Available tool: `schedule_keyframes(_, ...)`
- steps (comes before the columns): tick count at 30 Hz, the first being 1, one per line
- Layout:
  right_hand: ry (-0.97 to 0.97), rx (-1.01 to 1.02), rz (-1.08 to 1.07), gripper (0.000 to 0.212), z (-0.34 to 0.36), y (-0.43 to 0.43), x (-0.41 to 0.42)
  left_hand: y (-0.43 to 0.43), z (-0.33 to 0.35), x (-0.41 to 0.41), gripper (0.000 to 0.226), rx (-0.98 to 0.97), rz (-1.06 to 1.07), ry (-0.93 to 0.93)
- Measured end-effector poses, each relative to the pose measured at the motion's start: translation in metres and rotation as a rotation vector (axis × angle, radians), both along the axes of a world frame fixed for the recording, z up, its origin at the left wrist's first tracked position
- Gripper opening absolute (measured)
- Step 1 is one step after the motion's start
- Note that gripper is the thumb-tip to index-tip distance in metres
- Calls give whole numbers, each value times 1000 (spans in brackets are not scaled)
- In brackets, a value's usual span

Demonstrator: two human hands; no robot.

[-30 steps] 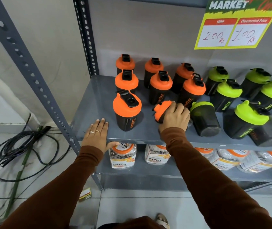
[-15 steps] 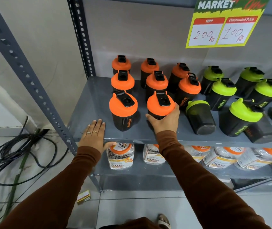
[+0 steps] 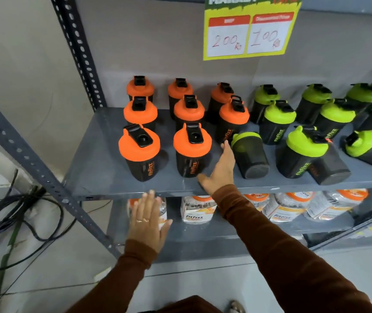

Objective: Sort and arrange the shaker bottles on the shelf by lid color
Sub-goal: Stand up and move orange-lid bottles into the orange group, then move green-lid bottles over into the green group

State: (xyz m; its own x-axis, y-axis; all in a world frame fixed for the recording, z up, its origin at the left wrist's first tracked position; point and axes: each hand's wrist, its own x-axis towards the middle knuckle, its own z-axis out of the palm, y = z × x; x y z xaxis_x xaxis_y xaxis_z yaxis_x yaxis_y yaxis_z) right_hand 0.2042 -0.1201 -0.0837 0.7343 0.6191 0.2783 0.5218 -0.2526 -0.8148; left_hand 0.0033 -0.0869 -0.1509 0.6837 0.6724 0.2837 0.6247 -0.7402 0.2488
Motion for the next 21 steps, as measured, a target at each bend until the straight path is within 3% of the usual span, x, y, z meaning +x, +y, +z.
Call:
schedule_keyframes(3, -268, -11, -76, 86, 25, -26, 28, -18, 9, 38, 55, 82, -204, 6)
schedule_keyframes(6, -400, -250, -192, 87, 44, -38, 61, -33, 19, 86, 52, 170, -371, 12)
schedule_keyframes(9, -191, -499, -222, 100, 45, -41, 84, -41, 32, 131, 55, 187, -366, 98)
schedule_keyframes(13, 6, -640, -182, 116, 42, -36, 96, -48, 40, 165, 81, 97, -178, 298)
schedule_keyframes(17, -6, -621, -154, 105, 37, -39, 104, -53, 34, 176, 81, 28, -93, 294)
schedule_keyframes(21, -54, -412, -76, 100, 33, -58, 103, -56, 35, 176, 63, 178, -78, 212)
